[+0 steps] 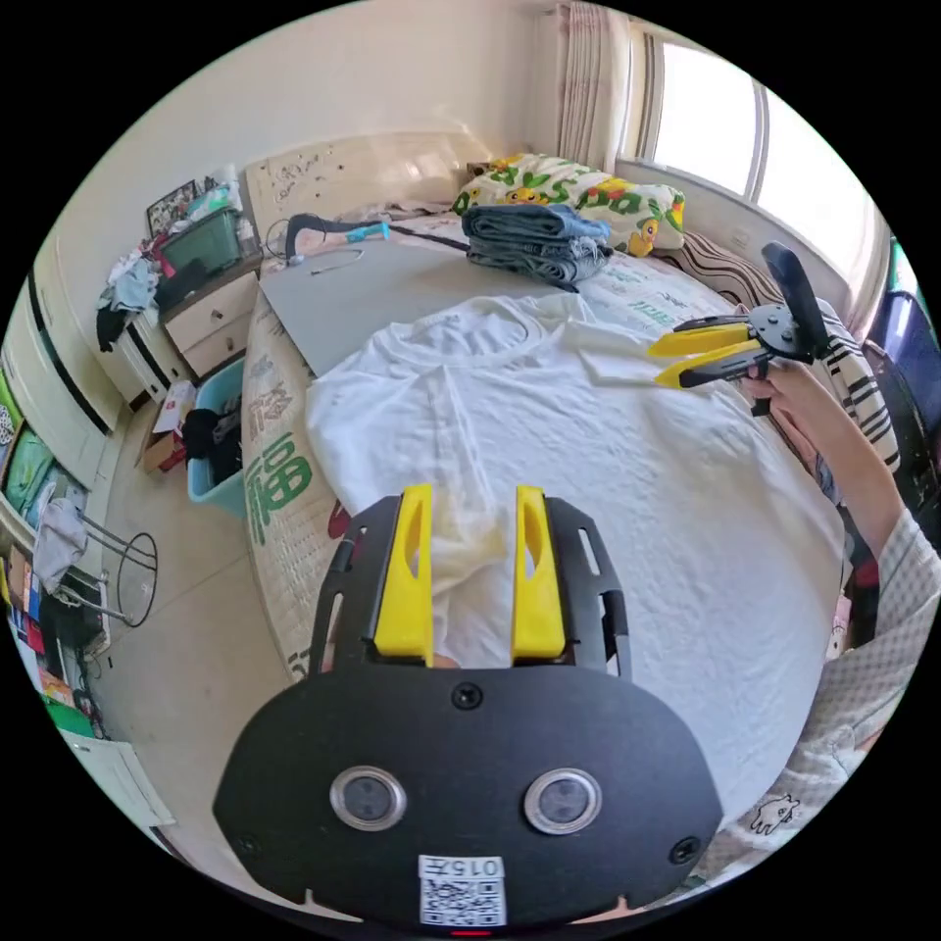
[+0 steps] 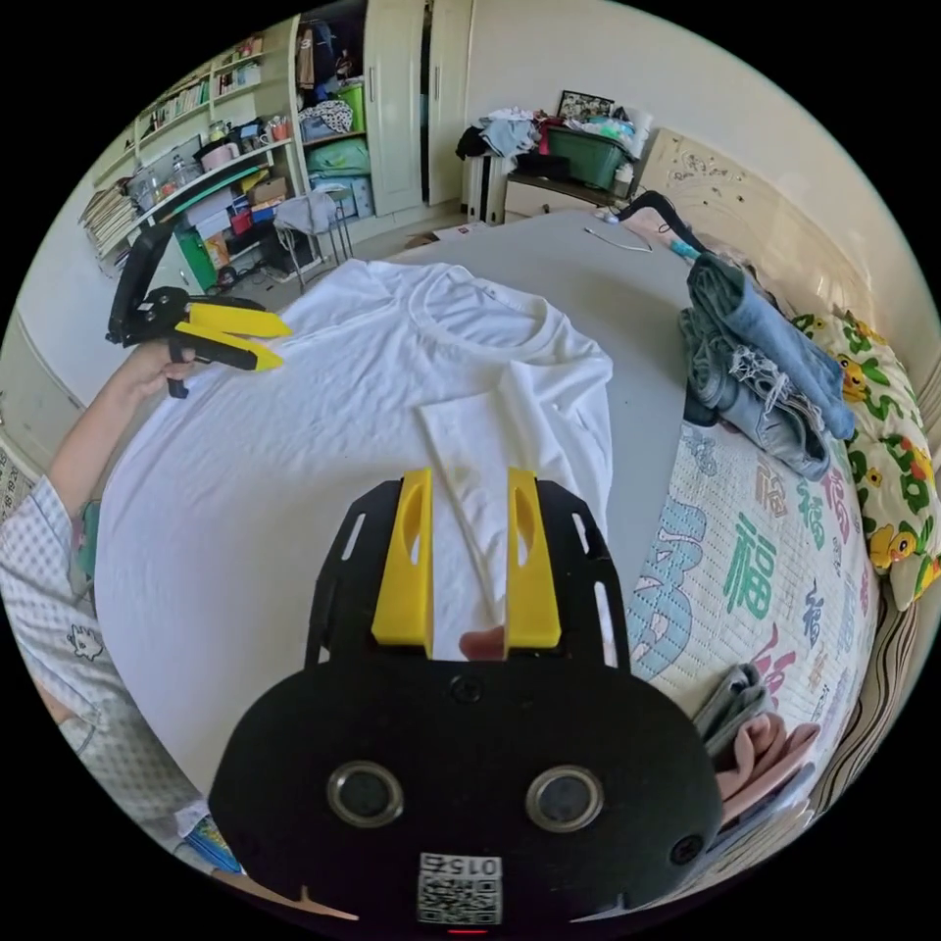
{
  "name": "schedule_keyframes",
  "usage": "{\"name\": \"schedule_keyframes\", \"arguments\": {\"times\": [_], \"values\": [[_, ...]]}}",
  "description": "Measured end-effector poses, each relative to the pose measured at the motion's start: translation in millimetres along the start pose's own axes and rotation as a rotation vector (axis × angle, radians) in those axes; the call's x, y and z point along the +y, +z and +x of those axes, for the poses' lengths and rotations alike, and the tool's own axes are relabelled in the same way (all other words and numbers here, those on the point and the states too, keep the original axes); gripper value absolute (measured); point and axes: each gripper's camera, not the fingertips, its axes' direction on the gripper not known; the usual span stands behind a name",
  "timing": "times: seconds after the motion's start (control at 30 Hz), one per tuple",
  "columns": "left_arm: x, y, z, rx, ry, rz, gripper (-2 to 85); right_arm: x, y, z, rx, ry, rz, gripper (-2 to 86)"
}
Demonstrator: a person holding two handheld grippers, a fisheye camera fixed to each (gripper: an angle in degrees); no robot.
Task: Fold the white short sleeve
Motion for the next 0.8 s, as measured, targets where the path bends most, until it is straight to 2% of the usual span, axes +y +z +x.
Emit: {"name": "schedule_keyframes", "arguments": {"times": [0.1,0.13,0.23,0.3,0.4,0.47,0.53,0.63,0.73,0.8], "values": [[-4.7,-2.8,-23.9,0.061,-0.064,0.025,2.3,-20.3,9.4,13.2,0.013,0.001,-0.037,5.1],[-5.2,-4.2,-30.2,0.083,-0.077,0.029,1.2,-27.8,7.3,22.3,-0.027,0.020,-0.026,0.6],[1.9,-24.3,-70.1,0.105,-0.176,0.122,0.0,-44.8,-7.5,53.1,0.023,0.110,0.016,-0.5],[23.6,-47.4,-116.6,0.059,-0.338,0.241,-0.1,-48.4,-27.3,83.9,0.078,0.205,0.082,-0.6],[66.8,-51.8,-173.8,-0.002,-0.594,0.286,0.6,-38.0,-51.0,158.0,0.265,0.503,0.112,0.1],[88.2,-40.9,-194.2,0.001,-0.684,0.206,4.0,-25.3,-42.8,208.2,0.190,0.679,-0.017,1.8],[101.4,-38.9,-203.4,0.040,-0.696,0.191,6.0,-21.1,-48.1,222.3,0.209,0.730,-0.030,3.6],[87.0,-60.7,-193.5,-0.052,-0.623,0.260,6.2,-37.3,-72.5,217.3,0.255,0.693,0.074,5.4],[27.2,-61.4,-169.7,-0.030,-0.459,0.260,5.9,-81.6,-82.4,194.5,0.148,0.553,0.172,3.7],[-26.6,-38.3,-150.1,0.036,-0.350,0.232,5.2,-117.5,-72.5,174.1,0.064,0.453,0.164,2.0]]}}
